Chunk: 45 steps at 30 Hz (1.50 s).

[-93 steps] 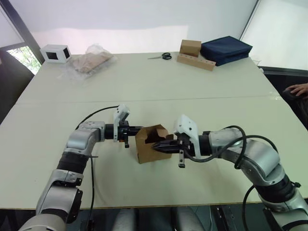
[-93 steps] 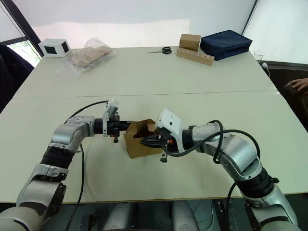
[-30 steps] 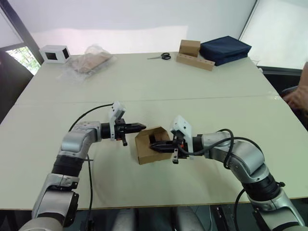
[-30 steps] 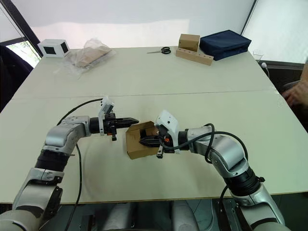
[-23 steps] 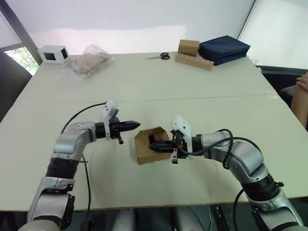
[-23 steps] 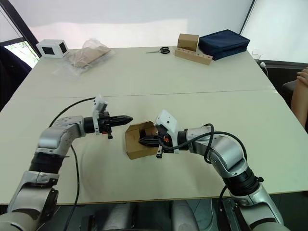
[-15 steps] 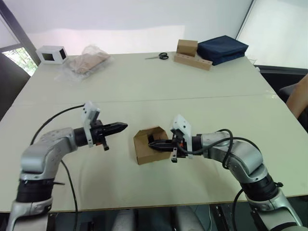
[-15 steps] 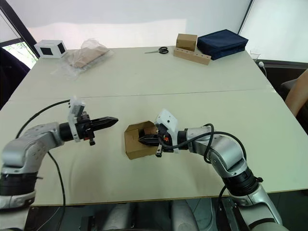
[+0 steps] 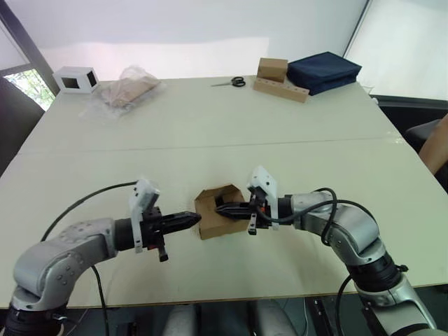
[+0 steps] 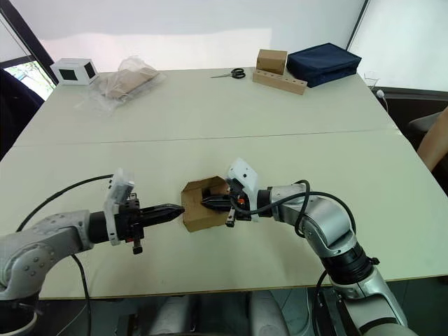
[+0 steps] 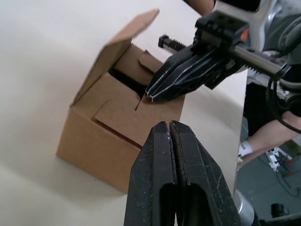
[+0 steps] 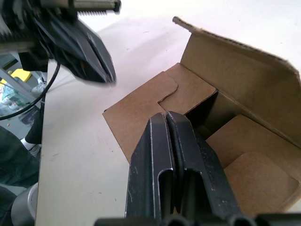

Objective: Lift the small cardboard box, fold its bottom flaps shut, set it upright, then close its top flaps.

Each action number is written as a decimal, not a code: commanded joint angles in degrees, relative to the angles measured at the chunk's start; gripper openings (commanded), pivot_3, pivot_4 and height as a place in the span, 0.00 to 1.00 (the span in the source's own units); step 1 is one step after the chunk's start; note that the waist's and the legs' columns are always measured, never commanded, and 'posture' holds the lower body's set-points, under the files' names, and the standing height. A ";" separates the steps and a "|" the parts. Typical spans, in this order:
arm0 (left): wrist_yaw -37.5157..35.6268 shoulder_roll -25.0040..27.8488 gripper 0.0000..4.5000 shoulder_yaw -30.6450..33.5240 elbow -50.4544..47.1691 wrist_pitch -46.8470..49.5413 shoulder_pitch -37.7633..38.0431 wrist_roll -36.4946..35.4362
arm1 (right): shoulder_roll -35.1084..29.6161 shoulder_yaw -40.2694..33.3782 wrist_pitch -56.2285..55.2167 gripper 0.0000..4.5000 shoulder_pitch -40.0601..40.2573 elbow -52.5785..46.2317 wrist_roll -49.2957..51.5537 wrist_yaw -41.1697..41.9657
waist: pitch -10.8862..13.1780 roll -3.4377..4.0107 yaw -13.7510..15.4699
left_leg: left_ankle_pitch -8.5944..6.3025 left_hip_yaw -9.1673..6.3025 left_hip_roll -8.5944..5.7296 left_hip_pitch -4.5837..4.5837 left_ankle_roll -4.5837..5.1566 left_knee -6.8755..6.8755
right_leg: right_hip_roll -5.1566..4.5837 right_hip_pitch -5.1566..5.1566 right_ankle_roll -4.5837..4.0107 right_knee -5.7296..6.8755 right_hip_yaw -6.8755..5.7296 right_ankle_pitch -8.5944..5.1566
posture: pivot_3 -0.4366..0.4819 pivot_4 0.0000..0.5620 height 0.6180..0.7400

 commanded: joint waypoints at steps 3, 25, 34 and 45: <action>-0.55 0.28 0.01 -3.73 0.95 -4.47 0.34 3.39 | -0.33 -0.94 0.05 0.00 -0.05 -1.51 0.26 0.03 | 0.00 0.00 0.03 | 0.00 0.02 0.00 0.00 0.00 0.00 | 0.00 0.00 0.00 -0.01 0.00 0.00 | 0.48 0.27 1.00; -1.39 0.60 0.01 -6.85 4.12 -9.33 0.18 5.86 | 1.45 -2.65 -1.74 0.00 -17.58 11.56 -0.69 0.18 | 0.00 0.02 0.00 | 0.00 0.04 0.00 0.01 0.00 -0.04 | 0.00 0.00 0.00 -0.04 0.00 0.00 | 0.48 0.27 1.00; -1.24 1.10 0.01 -6.56 4.47 -10.13 0.65 6.03 | -0.17 0.82 -2.00 0.00 -15.26 8.62 -2.66 4.32 | 0.00 0.02 -0.01 | 0.00 0.02 0.00 0.00 0.00 -0.04 | -0.01 0.00 0.00 -0.03 0.00 0.00 | 0.48 0.27 1.00; -1.95 1.81 0.01 -7.01 6.04 -10.85 -0.22 6.57 | -1.11 1.44 -1.31 0.00 -11.31 5.30 -3.93 4.85 | 0.00 0.02 -0.10 | 0.00 0.02 0.00 0.01 0.01 -0.04 | 0.00 0.00 0.00 -0.03 0.00 0.00 | 0.48 0.27 1.00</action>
